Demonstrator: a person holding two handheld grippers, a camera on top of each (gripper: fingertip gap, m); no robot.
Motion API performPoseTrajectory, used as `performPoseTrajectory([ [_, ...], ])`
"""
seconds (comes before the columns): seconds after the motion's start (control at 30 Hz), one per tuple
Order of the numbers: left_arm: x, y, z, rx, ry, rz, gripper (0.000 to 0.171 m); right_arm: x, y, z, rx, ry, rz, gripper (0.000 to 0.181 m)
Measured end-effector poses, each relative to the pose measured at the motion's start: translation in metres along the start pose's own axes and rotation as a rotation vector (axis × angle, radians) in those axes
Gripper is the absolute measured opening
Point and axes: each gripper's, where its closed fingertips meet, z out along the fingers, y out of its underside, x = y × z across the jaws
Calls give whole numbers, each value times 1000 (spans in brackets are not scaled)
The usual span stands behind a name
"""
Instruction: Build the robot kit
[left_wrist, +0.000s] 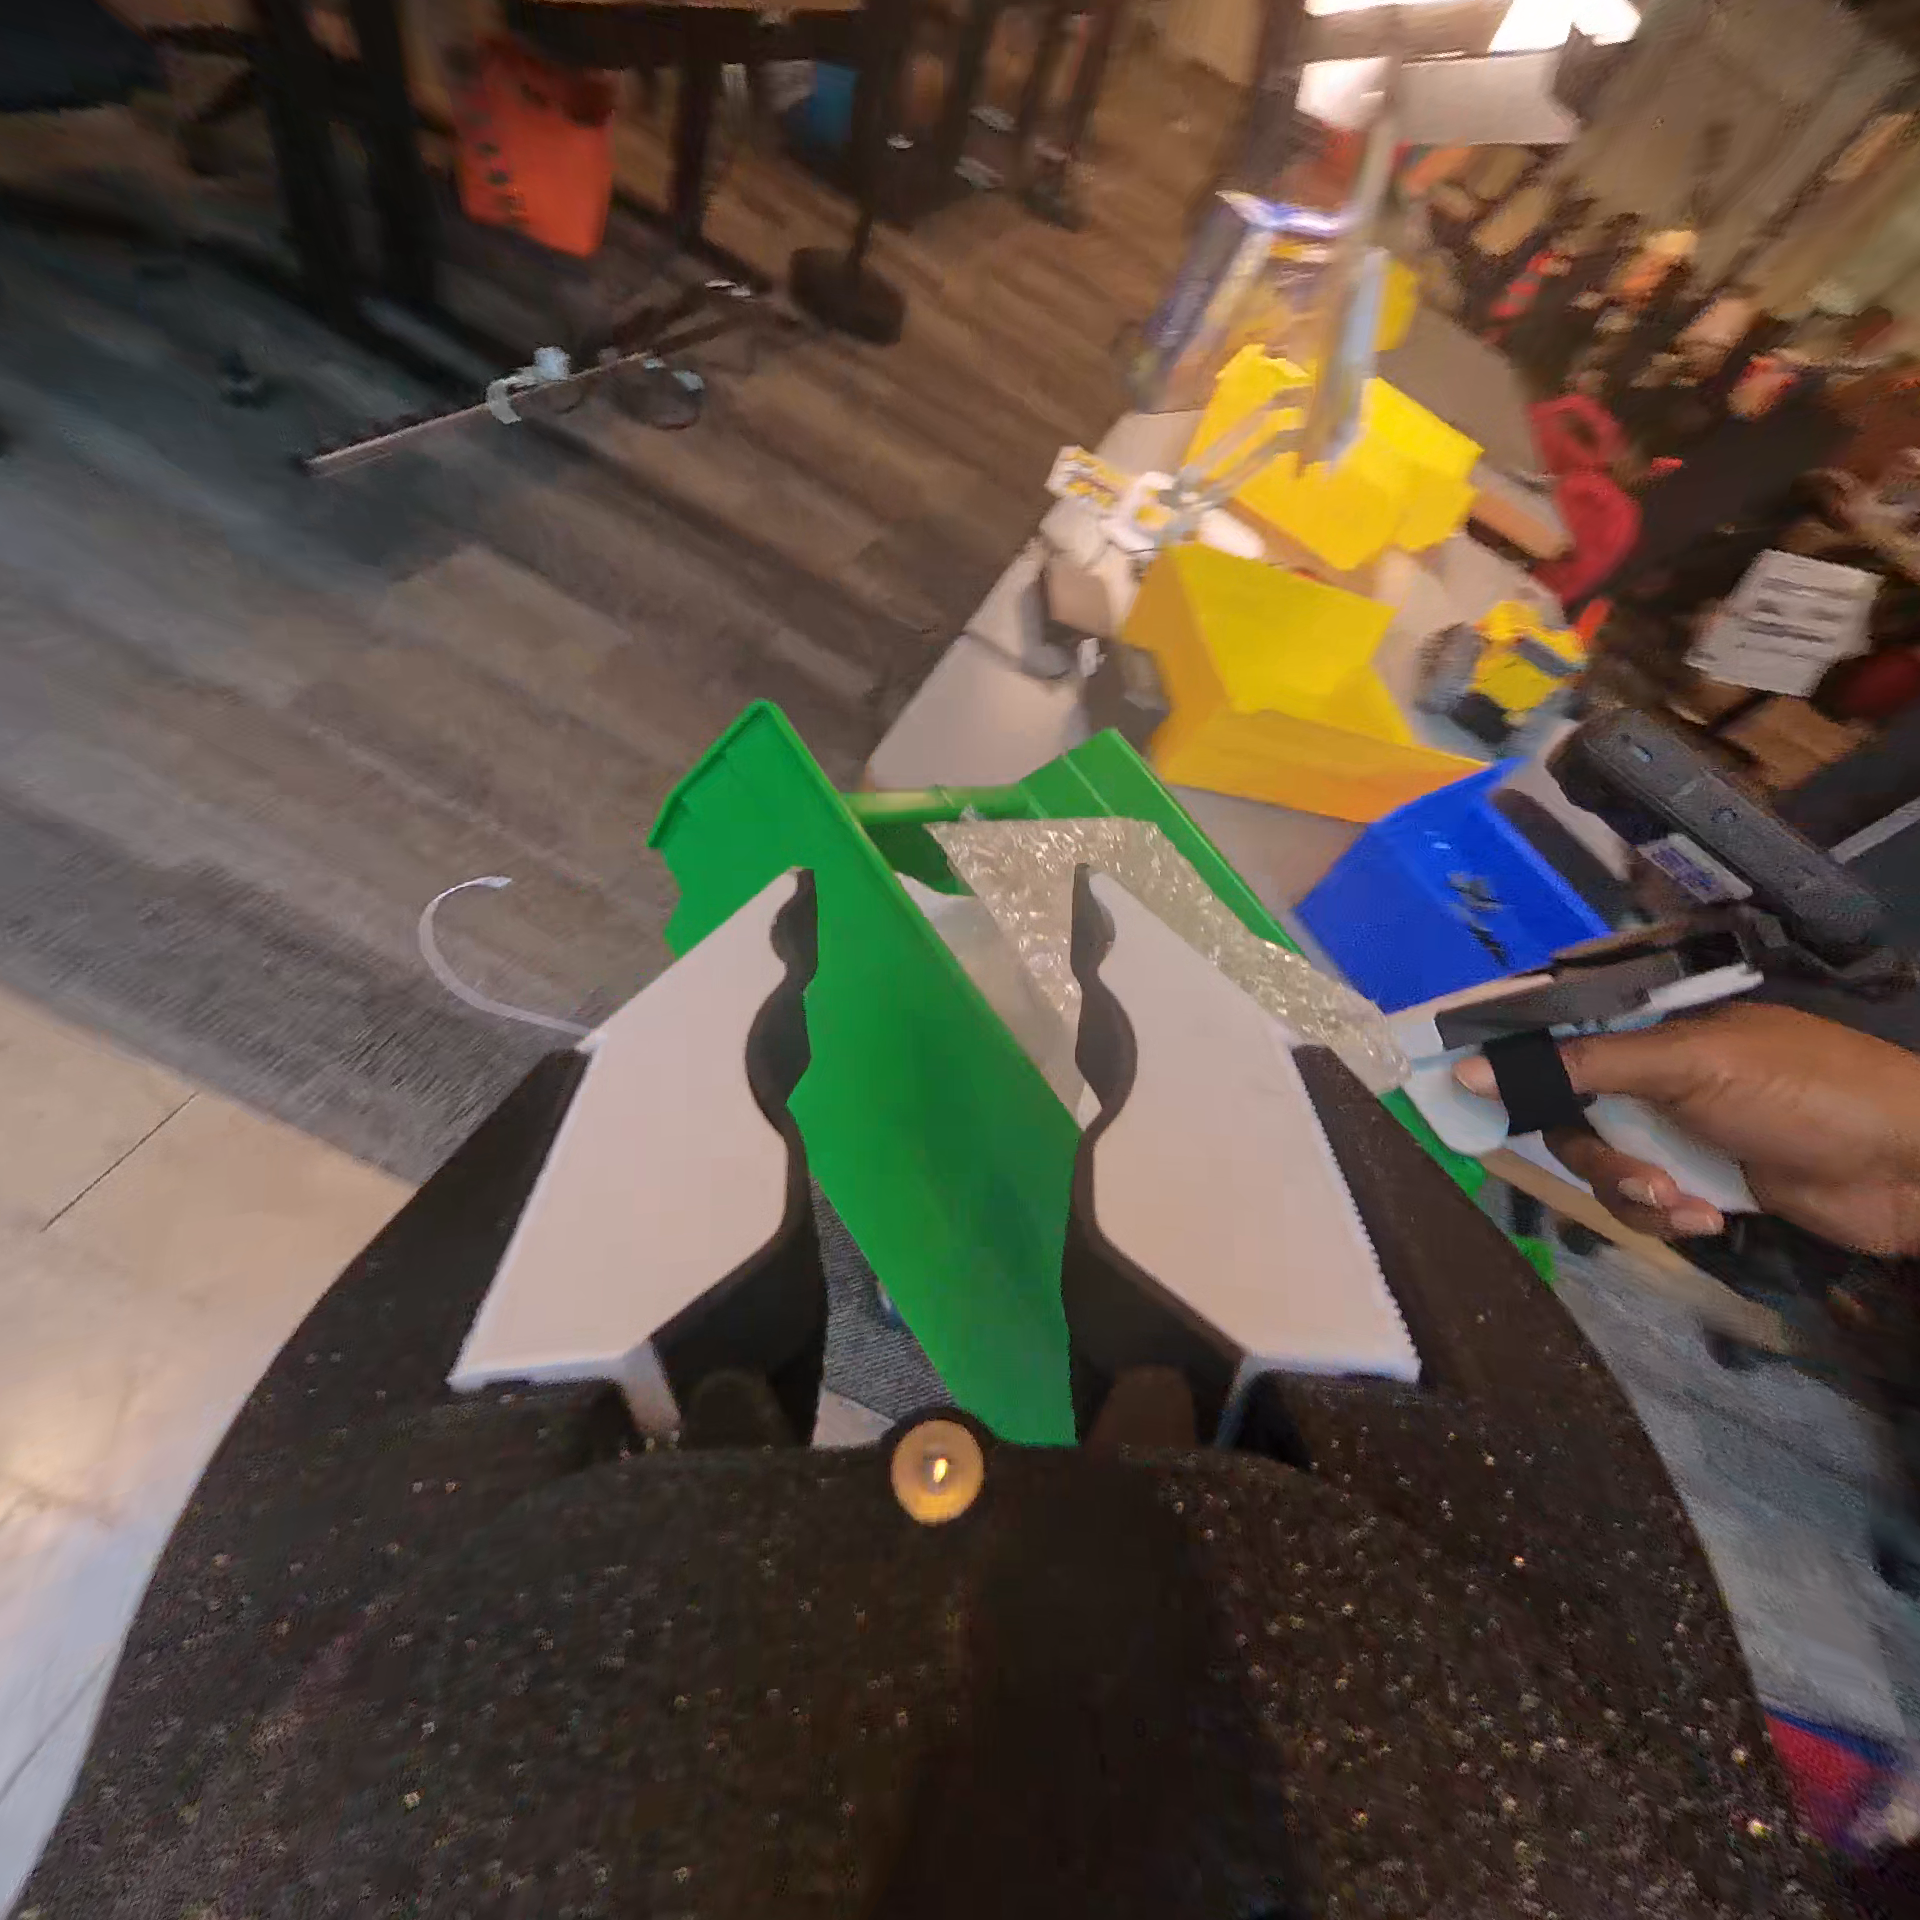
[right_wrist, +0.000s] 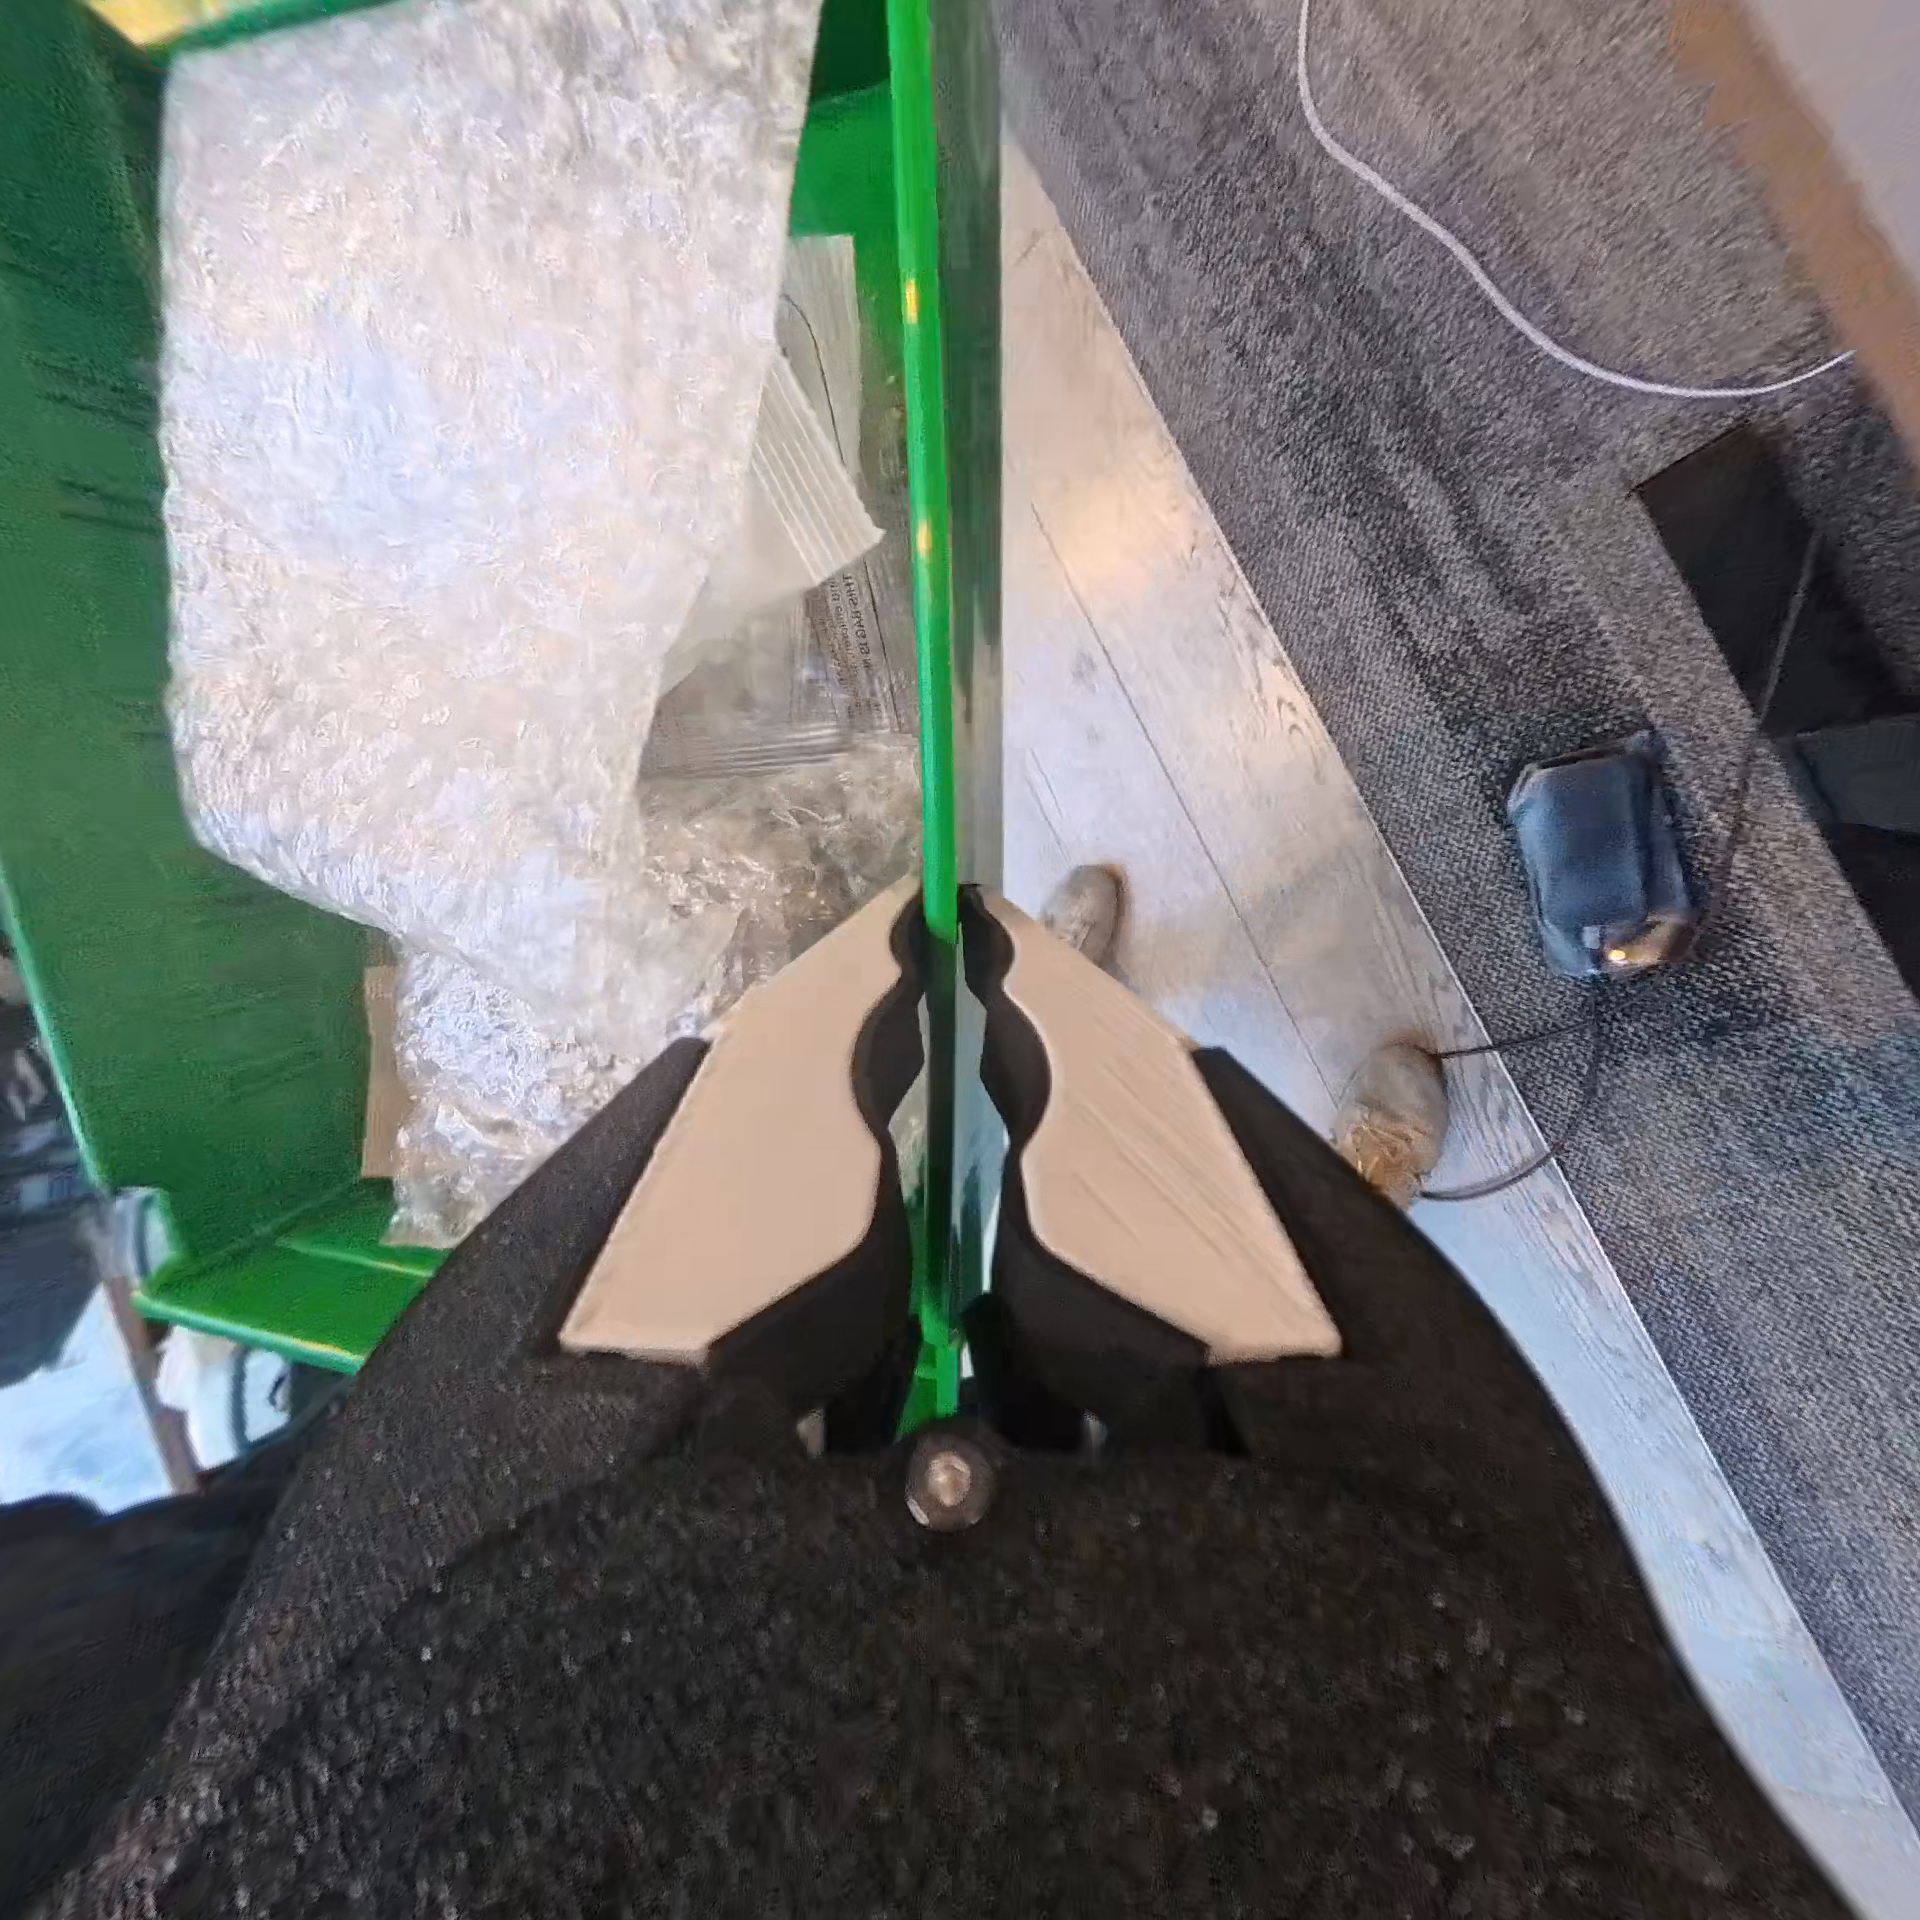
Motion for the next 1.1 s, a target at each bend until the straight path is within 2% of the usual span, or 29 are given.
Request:
performPoseTrajectory([
  [0.1, 23, -23, 22, -42, 197, 50, 48, -2, -21, -46, 106, 59, 56, 2],
  [0.27, 64, -22, 49, -253, 521, 145, 51, 15, -19, -87, 259, 170, 225, 2],
  [0.37, 84, -6, 67, -373, 646, 193, 57, 34, -4, -93, 332, 218, 353, 2],
  [0.5, 118, 25, 97, -505, 786, 229, 65, 63, 17, -82, 393, 282, 463, 2],
  [0.57, 125, 40, 121, -559, 781, 302, 75, 79, 23, -75, 435, 295, 520, 3],
  [0.7, 116, 67, 172, -704, 673, 431, 57, 98, 28, -68, 487, 334, 590, 6],
  [0.77, 111, 74, 197, -722, 640, 534, 41, 103, 30, -63, 503, 349, 631, 7],
  [0.93, 117, 80, 250, -772, 693, 714, 3, 105, 41, -47, 577, 372, 808, 8],
  [1.1, 125, 99, 304, -841, 829, 886, 3, 106, 35, -14, 653, 423, 1008, 11],
])
